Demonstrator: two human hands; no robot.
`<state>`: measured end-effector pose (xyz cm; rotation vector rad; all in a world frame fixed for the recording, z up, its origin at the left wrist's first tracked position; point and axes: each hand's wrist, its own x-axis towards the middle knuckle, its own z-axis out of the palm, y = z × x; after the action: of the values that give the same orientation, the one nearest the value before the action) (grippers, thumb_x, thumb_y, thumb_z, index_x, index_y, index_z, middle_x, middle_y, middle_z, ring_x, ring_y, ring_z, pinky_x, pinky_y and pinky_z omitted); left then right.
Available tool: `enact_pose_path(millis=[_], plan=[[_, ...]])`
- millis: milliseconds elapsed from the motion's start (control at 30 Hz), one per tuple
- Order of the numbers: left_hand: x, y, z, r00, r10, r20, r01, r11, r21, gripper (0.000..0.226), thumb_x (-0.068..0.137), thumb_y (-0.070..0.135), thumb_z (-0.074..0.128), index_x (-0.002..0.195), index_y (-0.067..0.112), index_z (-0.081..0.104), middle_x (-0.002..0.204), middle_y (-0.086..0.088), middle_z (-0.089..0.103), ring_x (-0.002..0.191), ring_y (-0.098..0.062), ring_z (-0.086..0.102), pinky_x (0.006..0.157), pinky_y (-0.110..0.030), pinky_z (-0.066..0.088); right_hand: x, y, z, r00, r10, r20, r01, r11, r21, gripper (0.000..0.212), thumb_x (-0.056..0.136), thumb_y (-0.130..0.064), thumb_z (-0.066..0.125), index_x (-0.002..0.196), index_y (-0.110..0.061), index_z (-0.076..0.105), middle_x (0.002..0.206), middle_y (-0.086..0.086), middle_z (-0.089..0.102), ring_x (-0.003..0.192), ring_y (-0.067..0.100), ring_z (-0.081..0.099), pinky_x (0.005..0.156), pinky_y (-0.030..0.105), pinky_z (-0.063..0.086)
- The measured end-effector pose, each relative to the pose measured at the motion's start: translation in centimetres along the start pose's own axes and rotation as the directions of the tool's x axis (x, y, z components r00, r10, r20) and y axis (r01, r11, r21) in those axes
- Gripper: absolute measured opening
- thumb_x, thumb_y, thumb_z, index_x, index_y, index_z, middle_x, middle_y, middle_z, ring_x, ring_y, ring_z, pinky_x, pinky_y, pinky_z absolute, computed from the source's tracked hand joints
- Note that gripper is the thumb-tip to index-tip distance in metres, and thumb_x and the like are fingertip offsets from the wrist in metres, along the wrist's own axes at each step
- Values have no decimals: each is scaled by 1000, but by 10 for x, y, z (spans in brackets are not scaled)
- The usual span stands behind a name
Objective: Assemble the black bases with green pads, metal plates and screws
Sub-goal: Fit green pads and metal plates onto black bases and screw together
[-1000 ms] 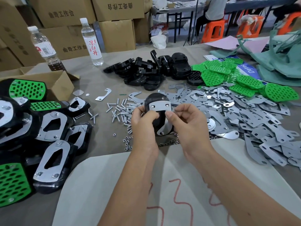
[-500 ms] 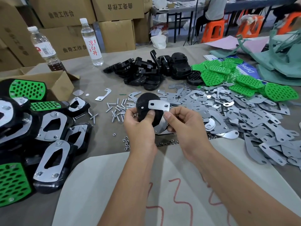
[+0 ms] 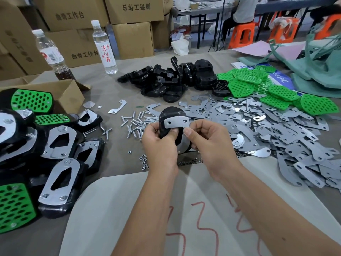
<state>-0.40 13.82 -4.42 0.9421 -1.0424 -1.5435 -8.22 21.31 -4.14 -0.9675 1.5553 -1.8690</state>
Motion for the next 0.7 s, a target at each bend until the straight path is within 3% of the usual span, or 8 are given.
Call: enact_pose_path(millis=[333,567,700], plan=[[-1,2,0,1000,-7,-1,7,1000,-6,24,89,-10,69,96,12,62,93,-8,73,82,-19,70,82,-41,60,3,-1,-3,999,36,27,-36,999,-21,28,94,-4,72,73,-20,66,67,-1,64,62,10,56,61,20,49],[-1,1,-1,998,56,16,-56,998,7,27,89,-14,67,96,12,63,92,-4,73,76,-6,70,72,-20,58,4,-2,-4,999,25,30,-23,998,-52,23,94,-5,73,75,-15,65,69,4,60,65,15,51,65,32,47],[-1,3,0,995,87,45,-88,996,32,25,88,-14,68,96,9,63,89,-5,73,76,-9,69,73,-23,59,4,-1,-5,999,41,-22,-43,996,-73,19,92,-9,77,76,-13,68,68,4,65,62,13,54,64,31,49]])
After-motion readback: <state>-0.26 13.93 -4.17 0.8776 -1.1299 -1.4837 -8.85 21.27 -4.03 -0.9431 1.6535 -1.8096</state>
